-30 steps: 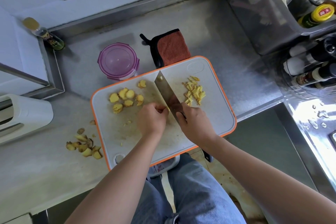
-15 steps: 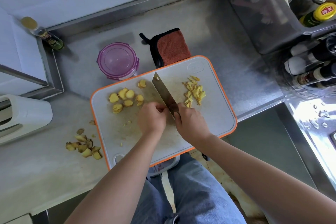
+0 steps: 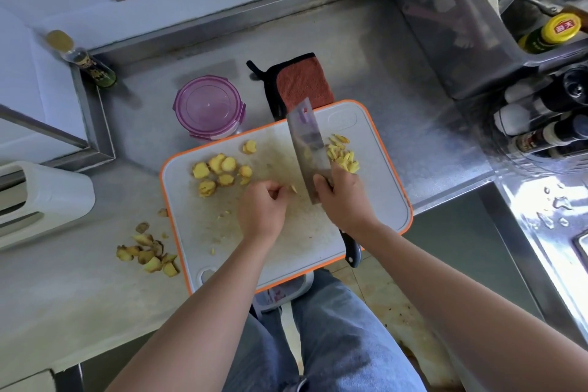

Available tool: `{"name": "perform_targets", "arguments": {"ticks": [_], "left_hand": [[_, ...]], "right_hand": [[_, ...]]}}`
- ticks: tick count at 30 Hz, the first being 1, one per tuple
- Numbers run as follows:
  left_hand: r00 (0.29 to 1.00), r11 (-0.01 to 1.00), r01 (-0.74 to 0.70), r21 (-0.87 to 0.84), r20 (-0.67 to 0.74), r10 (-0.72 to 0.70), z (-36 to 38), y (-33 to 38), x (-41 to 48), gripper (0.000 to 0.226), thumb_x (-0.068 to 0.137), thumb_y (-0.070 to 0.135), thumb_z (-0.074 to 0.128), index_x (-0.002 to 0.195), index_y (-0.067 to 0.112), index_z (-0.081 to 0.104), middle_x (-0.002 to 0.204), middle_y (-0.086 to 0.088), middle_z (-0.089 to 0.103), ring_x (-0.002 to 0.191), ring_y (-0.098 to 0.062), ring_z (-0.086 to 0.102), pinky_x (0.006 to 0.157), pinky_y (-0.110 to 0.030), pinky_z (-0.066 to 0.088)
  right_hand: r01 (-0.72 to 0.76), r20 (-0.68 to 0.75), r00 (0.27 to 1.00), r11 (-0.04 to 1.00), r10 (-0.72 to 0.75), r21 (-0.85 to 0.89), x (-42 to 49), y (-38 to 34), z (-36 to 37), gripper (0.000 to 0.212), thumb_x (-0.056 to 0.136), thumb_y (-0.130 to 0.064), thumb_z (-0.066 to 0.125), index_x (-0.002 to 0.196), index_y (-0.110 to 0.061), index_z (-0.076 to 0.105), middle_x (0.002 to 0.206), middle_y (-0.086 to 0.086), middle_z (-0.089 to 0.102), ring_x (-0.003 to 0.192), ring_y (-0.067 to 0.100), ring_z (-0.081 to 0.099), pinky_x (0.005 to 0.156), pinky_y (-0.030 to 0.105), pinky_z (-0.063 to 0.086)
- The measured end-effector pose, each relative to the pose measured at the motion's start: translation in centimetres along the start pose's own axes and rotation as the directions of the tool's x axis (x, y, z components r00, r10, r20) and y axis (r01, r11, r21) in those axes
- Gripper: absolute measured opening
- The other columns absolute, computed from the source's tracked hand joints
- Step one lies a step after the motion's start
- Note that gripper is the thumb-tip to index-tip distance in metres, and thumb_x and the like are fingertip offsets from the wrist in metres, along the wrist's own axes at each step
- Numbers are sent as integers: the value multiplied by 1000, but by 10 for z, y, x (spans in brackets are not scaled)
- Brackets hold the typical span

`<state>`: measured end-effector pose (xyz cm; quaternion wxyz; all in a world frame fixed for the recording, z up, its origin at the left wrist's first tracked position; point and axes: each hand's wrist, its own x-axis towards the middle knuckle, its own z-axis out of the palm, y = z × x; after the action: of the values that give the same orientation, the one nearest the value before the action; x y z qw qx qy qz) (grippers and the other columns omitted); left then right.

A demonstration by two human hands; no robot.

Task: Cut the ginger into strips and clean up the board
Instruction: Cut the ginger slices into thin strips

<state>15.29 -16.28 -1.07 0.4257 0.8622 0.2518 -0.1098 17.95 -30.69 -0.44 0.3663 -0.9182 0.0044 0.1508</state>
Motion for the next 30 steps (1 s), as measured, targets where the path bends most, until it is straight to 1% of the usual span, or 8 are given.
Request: {"name": "perform_targets", "arguments": {"ticks": [3,7,11,14,18,22,26,30], "left_hand": [[997,1000,11,14,-76,-10,-6,-3,-5,12,90,21,62,82,19,71,68,13,59,63,-5,53,52,-20,35],[993,999,-4,39,-117,9,-10,-10,-7,11,90,18,61,87,16,72,76,9,62,74,-13,60,58,-23,36],[987,997,-21,74,-159,33,-14,-13,-8,10,91,19,61,87,16,70,73,9,60,70,-14,57,53,-24,33],[968,994,-5,105,-251,32,-20,-14,-5,9,91,20,61,90,17,69,75,6,64,69,-17,58,56,-25,32],[939,992,10,125,-342,33,-33,-15,1,12,91,23,61,95,17,70,83,-1,68,72,-19,59,59,-26,33],[919,987,44,156,-394,22,-47,-9,12,14,91,25,60,96,16,70,88,-3,69,79,-24,61,61,-28,33],[929,977,105,186,-370,-29,-51,2,32,24,94,33,55,103,16,70,94,-5,71,87,-27,63,63,-29,33],[945,962,117,248,-326,-31,-45,14,55,32,95,39,53,108,15,71,103,-6,71,98,-29,63,67,-30,35]], "right_hand": [[52,72,996,999,-53,14,-11,-2,14,23,96,-24,43,100,-8,59,80,9,65,70,23,59,62,39,50],[71,94,993,997,-70,-13,-16,6,15,23,96,-22,46,106,-9,61,90,8,67,80,25,61,68,38,51],[-37,-33,999,999,37,25,-3,16,-6,27,95,-17,42,68,-17,41,58,2,47,48,19,44,45,33,39],[-17,-47,999,1000,16,-13,-2,10,-14,32,97,-16,43,67,-19,34,55,0,40,46,14,34,44,29,28],[140,127,983,989,-132,-57,-14,2,0,37,95,-16,48,63,-21,31,50,-3,35,43,12,31,45,31,28],[-4,-3,1000,998,4,57,-1,3,0,36,94,-13,45,61,-18,30,50,0,34,43,18,33,42,35,30],[-1,11,1000,997,0,78,15,0,-2,21,96,-18,45,84,-3,53,53,2,38,46,19,41,44,40,41],[-11,18,1000,996,9,85,22,4,1,21,96,-19,46,109,-10,60,54,-1,41,49,14,40,51,35,39]]}}
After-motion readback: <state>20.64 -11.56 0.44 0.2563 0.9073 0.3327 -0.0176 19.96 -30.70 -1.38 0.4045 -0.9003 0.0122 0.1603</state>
